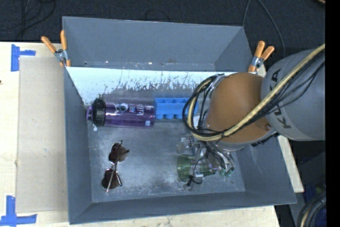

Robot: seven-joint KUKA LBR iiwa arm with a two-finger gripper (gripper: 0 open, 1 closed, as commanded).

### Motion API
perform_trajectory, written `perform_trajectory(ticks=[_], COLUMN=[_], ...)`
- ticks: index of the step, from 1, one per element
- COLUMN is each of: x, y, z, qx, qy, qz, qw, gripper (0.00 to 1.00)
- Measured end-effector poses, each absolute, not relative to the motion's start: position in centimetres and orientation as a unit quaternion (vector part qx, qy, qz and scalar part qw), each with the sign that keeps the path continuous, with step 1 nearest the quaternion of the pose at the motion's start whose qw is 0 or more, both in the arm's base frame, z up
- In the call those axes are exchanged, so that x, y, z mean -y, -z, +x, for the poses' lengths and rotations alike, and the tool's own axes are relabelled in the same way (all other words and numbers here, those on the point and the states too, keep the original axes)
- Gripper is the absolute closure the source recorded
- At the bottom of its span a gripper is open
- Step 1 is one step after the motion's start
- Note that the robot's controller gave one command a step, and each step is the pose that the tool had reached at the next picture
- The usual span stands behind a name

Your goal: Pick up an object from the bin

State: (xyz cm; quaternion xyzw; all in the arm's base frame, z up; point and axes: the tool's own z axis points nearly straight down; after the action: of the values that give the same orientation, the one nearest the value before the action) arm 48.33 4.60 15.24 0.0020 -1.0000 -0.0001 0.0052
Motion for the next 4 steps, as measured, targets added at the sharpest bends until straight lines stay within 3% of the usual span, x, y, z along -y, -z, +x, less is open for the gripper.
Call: perform_trajectory(ticks=[1, 2, 3, 4], x=[-4.6, 3.2, 3.7, 3.4], y=[-15.5, -6.8, -6.9, -7.0], z=[48.5, 48.0, 49.3, 48.8], qx=[1.000, 1.000, 0.998, 0.999], qy=[0.000, 0.000, 0.002, 0.002], qz=[0.001, 0.019, 0.060, 0.046], qw=[0.002, -0.001, -0.004, -0.003], gripper=[0.00, 0.00, 0.00, 0.00])
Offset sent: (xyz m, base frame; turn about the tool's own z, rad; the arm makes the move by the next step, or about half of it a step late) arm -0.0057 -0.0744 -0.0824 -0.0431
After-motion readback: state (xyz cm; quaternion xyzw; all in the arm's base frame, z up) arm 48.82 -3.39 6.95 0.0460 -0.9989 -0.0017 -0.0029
